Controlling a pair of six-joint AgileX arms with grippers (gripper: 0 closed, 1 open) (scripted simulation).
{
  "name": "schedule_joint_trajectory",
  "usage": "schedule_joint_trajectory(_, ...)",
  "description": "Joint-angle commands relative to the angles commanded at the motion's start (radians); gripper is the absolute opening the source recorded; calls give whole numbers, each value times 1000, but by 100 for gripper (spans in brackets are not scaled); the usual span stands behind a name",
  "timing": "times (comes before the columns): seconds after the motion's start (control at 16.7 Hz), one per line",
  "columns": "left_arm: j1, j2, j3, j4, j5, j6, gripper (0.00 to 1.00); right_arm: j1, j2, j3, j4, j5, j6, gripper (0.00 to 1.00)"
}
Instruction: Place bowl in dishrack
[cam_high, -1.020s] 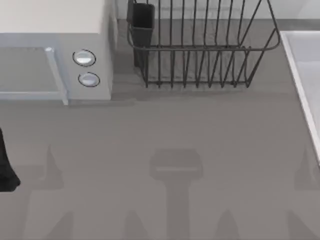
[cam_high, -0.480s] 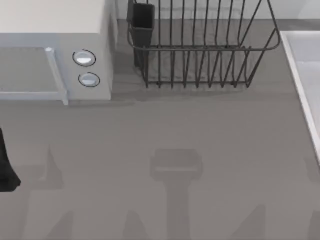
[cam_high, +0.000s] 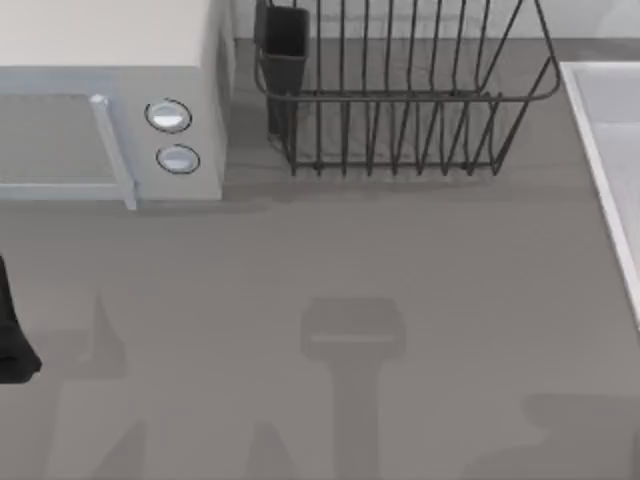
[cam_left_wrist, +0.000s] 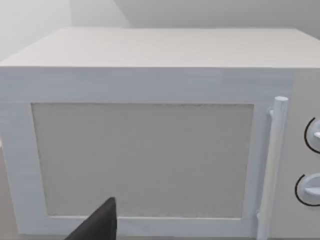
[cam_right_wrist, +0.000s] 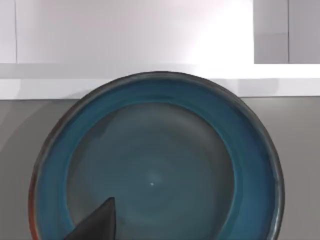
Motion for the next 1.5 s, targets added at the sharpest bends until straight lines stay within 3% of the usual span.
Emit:
schedule_joint_trajectory(0.36, 0, 0, 0, 0, 0, 0, 100, -150, 370, 296, -277, 3, -144, 100)
schedule_joint_trajectory(0.78, 0, 0, 0, 0, 0, 0, 100, -184, 447, 366, -335, 3, -175, 100)
schedule_joint_trajectory(1.02, 0, 0, 0, 0, 0, 0, 100, -180, 457, 332, -295, 3, -171, 100)
schedule_joint_trajectory(1.5, 0, 0, 0, 0, 0, 0, 100, -180, 573, 106, 53, 4, -169, 100)
